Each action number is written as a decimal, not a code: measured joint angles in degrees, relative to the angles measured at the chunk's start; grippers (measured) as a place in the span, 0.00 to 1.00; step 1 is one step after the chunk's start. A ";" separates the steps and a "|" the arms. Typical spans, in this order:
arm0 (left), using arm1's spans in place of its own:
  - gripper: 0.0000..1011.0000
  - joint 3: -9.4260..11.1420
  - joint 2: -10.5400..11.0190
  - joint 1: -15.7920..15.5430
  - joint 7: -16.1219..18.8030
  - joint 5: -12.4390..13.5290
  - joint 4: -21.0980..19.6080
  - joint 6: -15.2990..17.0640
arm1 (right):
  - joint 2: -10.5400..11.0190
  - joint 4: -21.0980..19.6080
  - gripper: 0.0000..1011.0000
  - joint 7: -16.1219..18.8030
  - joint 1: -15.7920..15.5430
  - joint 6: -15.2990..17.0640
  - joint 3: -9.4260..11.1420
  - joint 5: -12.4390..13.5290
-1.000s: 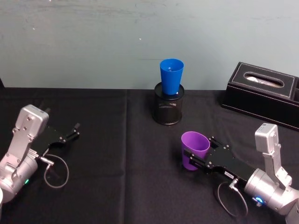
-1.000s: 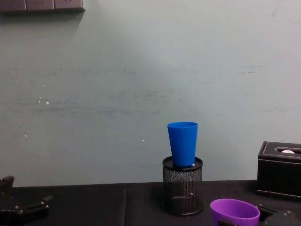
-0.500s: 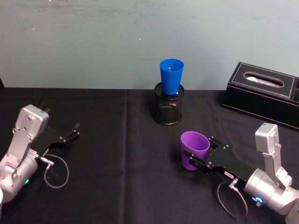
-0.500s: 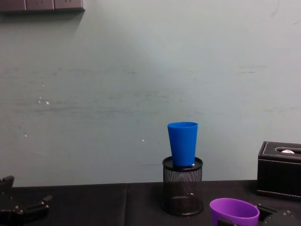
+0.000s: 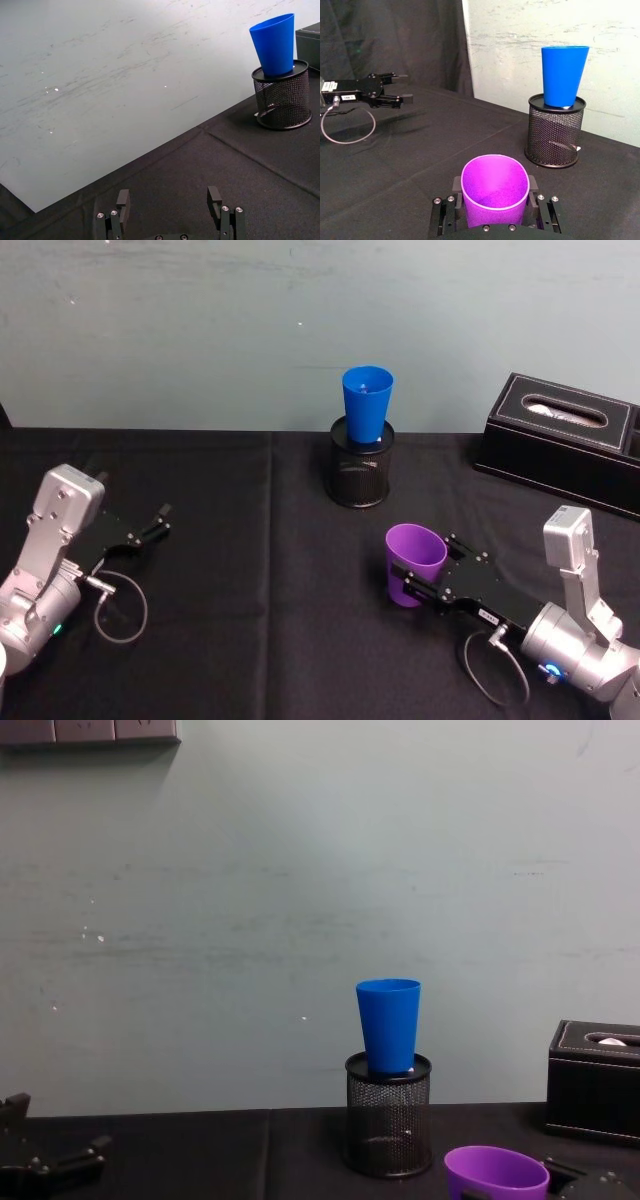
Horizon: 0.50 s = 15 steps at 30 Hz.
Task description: Pick up one cup with a gripper and tap it against the other cup.
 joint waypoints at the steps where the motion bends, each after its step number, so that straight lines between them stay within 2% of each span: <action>1: 1.00 0.00 0.00 0.00 0.00 0.00 0.00 0.00 | -0.01 0.02 0.72 0.04 0.00 -0.02 -0.02 -0.01; 15: 1.00 0.00 0.00 0.00 0.00 0.00 0.00 0.00 | -0.01 0.07 0.72 0.09 0.03 -0.05 -0.04 -0.06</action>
